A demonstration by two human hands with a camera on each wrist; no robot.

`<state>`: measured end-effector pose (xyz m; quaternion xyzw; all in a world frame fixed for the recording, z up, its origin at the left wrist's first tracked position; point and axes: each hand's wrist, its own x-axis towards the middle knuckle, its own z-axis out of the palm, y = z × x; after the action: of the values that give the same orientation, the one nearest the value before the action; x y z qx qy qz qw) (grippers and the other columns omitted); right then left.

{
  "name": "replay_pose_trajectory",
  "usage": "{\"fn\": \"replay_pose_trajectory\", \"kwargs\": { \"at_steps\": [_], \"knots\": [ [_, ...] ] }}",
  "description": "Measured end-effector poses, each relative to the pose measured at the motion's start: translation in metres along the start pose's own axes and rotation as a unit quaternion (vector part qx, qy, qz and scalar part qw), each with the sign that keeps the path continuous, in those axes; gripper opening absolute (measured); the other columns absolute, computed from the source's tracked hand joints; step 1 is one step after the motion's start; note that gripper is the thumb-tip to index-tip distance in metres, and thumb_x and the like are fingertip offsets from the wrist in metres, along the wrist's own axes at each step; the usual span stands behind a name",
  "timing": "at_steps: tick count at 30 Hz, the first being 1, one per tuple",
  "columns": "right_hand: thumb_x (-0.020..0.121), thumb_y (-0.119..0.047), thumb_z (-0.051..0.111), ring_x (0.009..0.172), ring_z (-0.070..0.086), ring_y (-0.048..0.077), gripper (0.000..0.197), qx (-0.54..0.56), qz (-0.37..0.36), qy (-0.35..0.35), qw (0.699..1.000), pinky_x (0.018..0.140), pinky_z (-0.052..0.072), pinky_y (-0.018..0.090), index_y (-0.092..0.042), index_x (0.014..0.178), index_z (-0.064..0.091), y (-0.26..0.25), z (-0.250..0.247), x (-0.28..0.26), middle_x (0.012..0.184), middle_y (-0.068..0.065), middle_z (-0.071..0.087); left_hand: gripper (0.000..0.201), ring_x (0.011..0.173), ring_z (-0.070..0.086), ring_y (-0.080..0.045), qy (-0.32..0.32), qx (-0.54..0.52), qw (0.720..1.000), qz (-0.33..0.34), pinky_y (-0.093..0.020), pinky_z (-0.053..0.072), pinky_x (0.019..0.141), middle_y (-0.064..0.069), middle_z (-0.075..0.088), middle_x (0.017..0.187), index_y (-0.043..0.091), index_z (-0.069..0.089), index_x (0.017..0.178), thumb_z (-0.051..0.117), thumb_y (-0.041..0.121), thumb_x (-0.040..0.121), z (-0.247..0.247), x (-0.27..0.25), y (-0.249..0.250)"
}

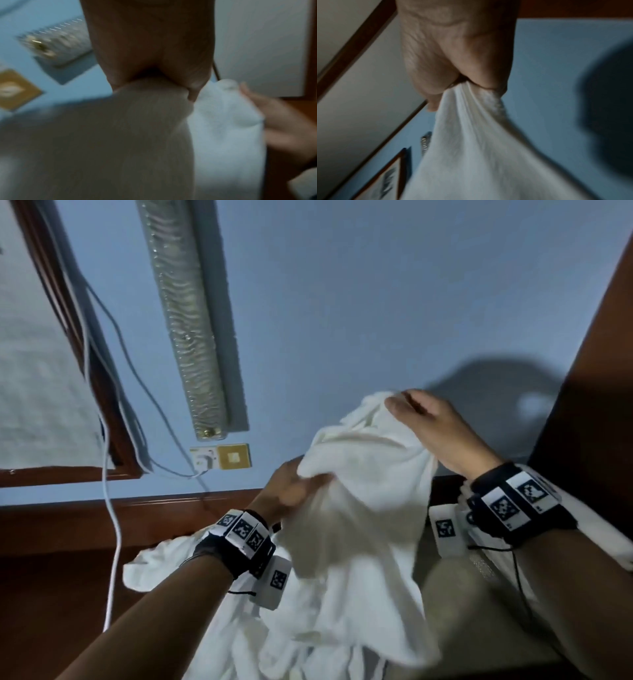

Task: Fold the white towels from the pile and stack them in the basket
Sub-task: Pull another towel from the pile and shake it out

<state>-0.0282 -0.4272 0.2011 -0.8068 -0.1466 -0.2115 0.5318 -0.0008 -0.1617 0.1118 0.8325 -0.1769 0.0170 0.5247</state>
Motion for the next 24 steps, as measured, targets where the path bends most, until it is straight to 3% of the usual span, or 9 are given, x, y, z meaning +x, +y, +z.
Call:
{"fn": "replay_pose_trajectory", "kwargs": {
  "at_steps": [2, 4, 7, 10, 13, 15, 17, 20, 24],
  "knots": [
    [0.088, -0.055, 0.075, 0.092, 0.069, 0.013, 0.048, 0.011, 0.074, -0.063, 0.995, 0.085, 0.051, 0.038, -0.012, 0.110, 0.072, 0.012, -0.022, -0.015, 0.100, -0.002, 0.075, 0.021, 0.104, 0.073, -0.016, 0.025, -0.050, 0.998, 0.041, -0.051, 0.056, 0.098, 0.009, 0.078, 0.110, 0.033, 0.074, 0.111, 0.069, 0.043, 0.093, 0.011, -0.007, 0.043],
    [0.084, -0.056, 0.076, 0.091, 0.072, 0.016, 0.048, -0.002, 0.103, -0.090, 0.991, 0.084, 0.054, 0.040, -0.013, 0.104, 0.075, 0.022, -0.035, -0.027, 0.101, 0.004, 0.079, 0.017, 0.108, 0.073, -0.021, -0.003, -0.114, 0.991, 0.073, -0.055, 0.055, 0.099, 0.002, 0.078, 0.113, 0.028, 0.074, 0.114, 0.066, 0.034, 0.100, 0.019, -0.016, 0.083],
    [0.105, -0.029, 0.059, 0.085, 0.074, 0.013, 0.024, 0.117, 0.102, -0.009, 0.988, 0.078, 0.060, 0.032, -0.011, 0.101, 0.074, 0.015, -0.049, -0.031, 0.093, 0.003, 0.080, 0.032, 0.114, 0.071, -0.027, -0.113, -0.146, 0.980, 0.075, -0.052, 0.054, 0.100, -0.003, 0.075, 0.121, 0.023, 0.068, 0.124, 0.073, 0.036, 0.095, 0.019, -0.028, 0.123],
    [0.108, -0.014, 0.051, 0.086, 0.073, 0.012, 0.021, 0.205, 0.060, 0.050, 0.976, 0.075, 0.059, 0.026, -0.013, 0.102, 0.071, -0.008, -0.072, -0.024, 0.090, -0.001, 0.078, 0.055, 0.093, 0.068, -0.021, -0.140, -0.101, 0.981, 0.085, -0.030, 0.051, 0.084, -0.007, 0.071, 0.099, 0.018, 0.059, 0.127, 0.083, 0.035, 0.080, 0.023, -0.022, 0.138],
    [0.102, 0.003, 0.051, 0.084, 0.068, 0.007, 0.028, 0.148, -0.002, -0.070, 0.986, 0.076, 0.053, 0.021, -0.016, 0.100, 0.071, -0.029, -0.077, -0.026, 0.089, -0.008, 0.076, 0.073, 0.101, 0.066, -0.017, -0.087, -0.119, 0.984, 0.097, -0.027, 0.052, 0.088, -0.006, 0.065, 0.112, 0.025, 0.051, 0.137, 0.085, 0.039, 0.074, 0.045, -0.011, 0.152],
    [0.096, 0.009, 0.053, 0.089, 0.067, 0.000, 0.035, 0.034, -0.043, -0.189, 0.980, 0.080, 0.050, 0.017, -0.021, 0.102, 0.071, -0.034, -0.075, -0.035, 0.091, -0.016, 0.074, 0.068, 0.111, 0.066, -0.013, -0.089, -0.113, 0.984, 0.108, -0.026, 0.053, 0.093, -0.007, 0.064, 0.125, 0.019, 0.050, 0.141, 0.083, 0.023, 0.082, 0.067, -0.007, 0.156],
    [0.090, -0.002, 0.059, 0.086, 0.064, 0.002, 0.024, -0.050, -0.072, -0.225, 0.970, 0.079, 0.048, 0.026, -0.019, 0.098, 0.074, -0.029, -0.081, -0.041, 0.088, -0.013, 0.072, 0.045, 0.108, 0.069, -0.014, -0.130, -0.083, 0.984, 0.086, -0.028, 0.055, 0.090, -0.006, 0.071, 0.120, 0.007, 0.060, 0.133, 0.073, 0.015, 0.091, 0.090, -0.011, 0.152],
    [0.085, -0.008, 0.067, 0.077, 0.061, 0.006, 0.011, -0.066, -0.066, -0.190, 0.977, 0.072, 0.046, 0.030, -0.014, 0.090, 0.075, -0.017, -0.104, -0.044, 0.083, 0.004, 0.072, 0.028, 0.105, 0.075, -0.026, -0.155, -0.078, 0.985, 0.005, -0.042, 0.057, 0.095, -0.007, 0.078, 0.112, 0.010, 0.074, 0.117, 0.069, 0.030, 0.098, 0.115, -0.031, 0.134],
    [0.087, -0.002, 0.069, 0.072, 0.059, 0.001, 0.016, -0.096, -0.084, -0.107, 0.986, 0.067, 0.044, 0.024, -0.016, 0.088, 0.076, -0.003, -0.137, -0.045, 0.076, -0.007, 0.070, 0.036, 0.102, 0.076, -0.030, -0.167, -0.031, 0.983, -0.071, -0.041, 0.059, 0.095, -0.006, 0.079, 0.108, 0.018, 0.078, 0.111, 0.075, 0.046, 0.089, 0.123, -0.057, 0.098]
  ]
}}
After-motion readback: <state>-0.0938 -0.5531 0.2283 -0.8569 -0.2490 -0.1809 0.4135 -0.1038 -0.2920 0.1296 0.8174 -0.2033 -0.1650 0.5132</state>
